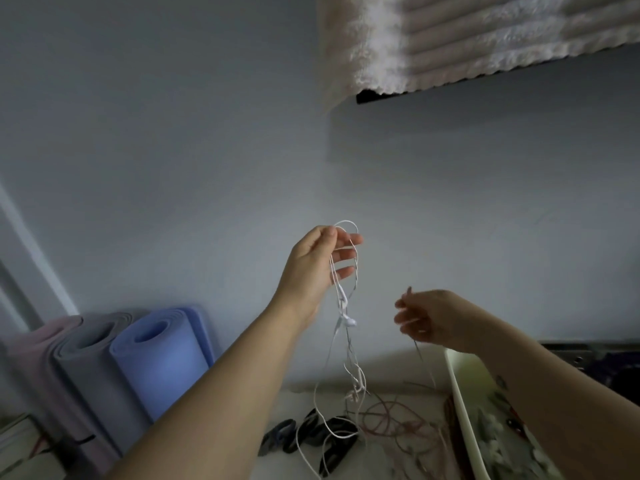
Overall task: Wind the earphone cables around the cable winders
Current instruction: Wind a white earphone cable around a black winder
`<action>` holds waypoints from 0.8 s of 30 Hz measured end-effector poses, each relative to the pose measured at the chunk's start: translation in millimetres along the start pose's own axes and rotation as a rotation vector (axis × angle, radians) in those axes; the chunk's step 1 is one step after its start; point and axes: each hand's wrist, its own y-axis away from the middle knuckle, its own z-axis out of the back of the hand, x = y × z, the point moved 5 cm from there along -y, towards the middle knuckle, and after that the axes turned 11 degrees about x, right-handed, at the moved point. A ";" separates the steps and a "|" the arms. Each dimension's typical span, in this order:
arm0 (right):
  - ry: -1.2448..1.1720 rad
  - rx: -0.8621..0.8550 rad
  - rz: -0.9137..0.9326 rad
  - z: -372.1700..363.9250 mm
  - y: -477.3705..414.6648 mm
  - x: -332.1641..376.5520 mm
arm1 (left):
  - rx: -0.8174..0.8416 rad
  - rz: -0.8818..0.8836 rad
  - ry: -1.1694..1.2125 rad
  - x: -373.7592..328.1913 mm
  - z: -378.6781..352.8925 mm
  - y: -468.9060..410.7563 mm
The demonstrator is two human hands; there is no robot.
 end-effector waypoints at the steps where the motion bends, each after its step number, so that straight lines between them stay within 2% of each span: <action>1: 0.214 -0.056 -0.056 2.9 -0.9 -5.5 | 0.007 0.002 0.006 -1.9 -0.5 -1.2; 3: 0.698 -0.160 -0.123 4.6 -3.6 -10.5 | 0.023 0.006 0.010 -4.4 -2.6 -2.8; 4: 0.923 -0.206 -0.099 2.7 -4.2 -7.8 | 0.030 0.005 0.008 -5.4 -3.8 -4.1; 5: 1.024 -0.217 -0.019 -3.2 -4.6 -2.5 | 0.038 0.006 0.006 -6.0 -4.7 -4.7; 6: 0.980 -0.182 0.095 -10.8 -3.8 5.0 | 0.044 0.004 0.001 -7.3 -5.3 -5.7; 8: 0.630 0.023 0.285 -31.6 2.9 21.1 | 0.048 0.006 -0.013 -8.7 -6.6 -7.1; 9: 0.485 0.115 0.337 -43.6 6.3 29.3 | 0.049 0.011 -0.022 -9.8 -7.3 -7.2; 10: 0.447 0.154 0.375 -51.1 8.6 37.5 | 0.048 0.012 -0.032 -11.2 -7.7 -7.5; 11: 0.492 0.134 0.413 -54.6 10.5 45.8 | 0.049 0.014 -0.044 -12.9 -8.0 -7.7; 13: 0.602 -0.063 0.495 -50.5 10.9 60.4 | 0.041 0.010 -0.099 -15.7 -6.8 -7.9; 15: 0.504 -0.287 0.553 -37.7 12.1 70.8 | 0.033 0.021 -0.225 -13.2 -3.0 -6.8; 17: 0.265 -0.343 0.553 -26.8 11.3 74.8 | 0.088 0.074 -0.384 -3.5 -1.0 -4.0; 20: -0.113 -0.232 0.409 -26.2 8.7 74.5 | 0.182 0.185 -0.454 18.1 2.4 2.9; 22: -0.200 -0.157 0.306 -27.0 8.9 72.3 | 0.156 0.249 -0.481 29.3 8.4 7.0; 24: -0.146 -0.122 0.261 -25.8 8.7 68.7 | 0.097 0.301 -0.502 37.2 14.4 9.5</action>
